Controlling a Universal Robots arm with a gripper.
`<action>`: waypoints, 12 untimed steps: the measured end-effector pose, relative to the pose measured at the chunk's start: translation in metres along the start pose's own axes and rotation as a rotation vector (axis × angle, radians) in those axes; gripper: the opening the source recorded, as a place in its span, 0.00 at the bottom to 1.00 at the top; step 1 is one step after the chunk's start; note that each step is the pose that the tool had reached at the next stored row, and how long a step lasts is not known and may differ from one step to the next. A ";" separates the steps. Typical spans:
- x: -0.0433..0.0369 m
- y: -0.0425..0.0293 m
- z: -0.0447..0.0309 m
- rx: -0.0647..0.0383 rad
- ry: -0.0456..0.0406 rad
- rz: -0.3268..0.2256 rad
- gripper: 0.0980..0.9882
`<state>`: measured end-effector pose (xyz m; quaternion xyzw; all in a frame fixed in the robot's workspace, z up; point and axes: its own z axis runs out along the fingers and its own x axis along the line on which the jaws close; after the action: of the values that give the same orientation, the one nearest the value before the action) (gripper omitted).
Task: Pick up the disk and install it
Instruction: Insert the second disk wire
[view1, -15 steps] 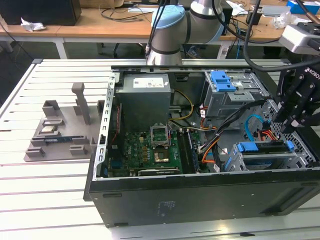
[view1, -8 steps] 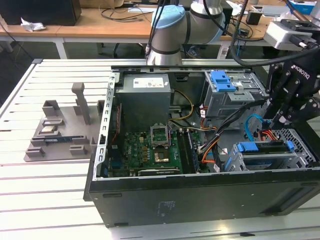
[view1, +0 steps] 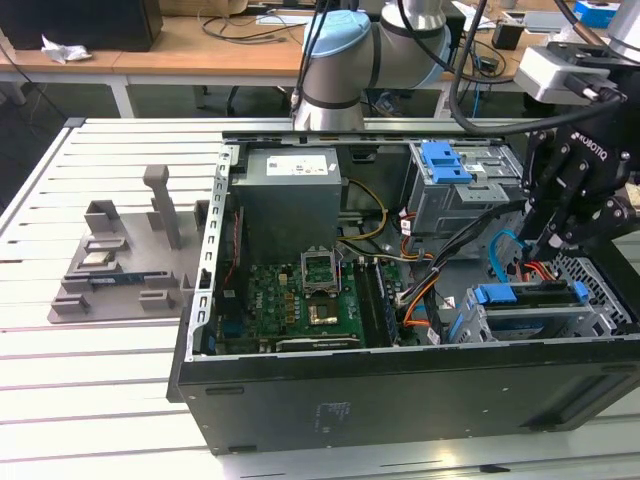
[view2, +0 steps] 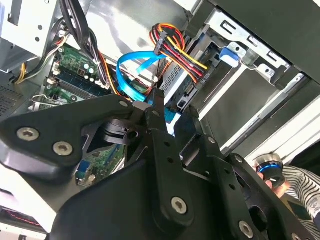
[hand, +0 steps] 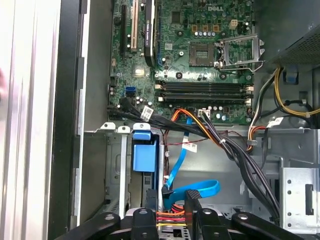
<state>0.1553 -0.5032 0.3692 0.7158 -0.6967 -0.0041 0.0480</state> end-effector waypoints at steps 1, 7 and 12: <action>0.0000 0.0000 0.0000 0.000 0.0001 0.000 0.30; 0.0000 0.0000 0.0000 0.000 0.0002 -0.001 0.28; 0.0015 0.0000 0.0003 0.000 0.0025 0.000 0.07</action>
<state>0.1552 -0.5048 0.3689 0.7159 -0.6965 -0.0032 0.0489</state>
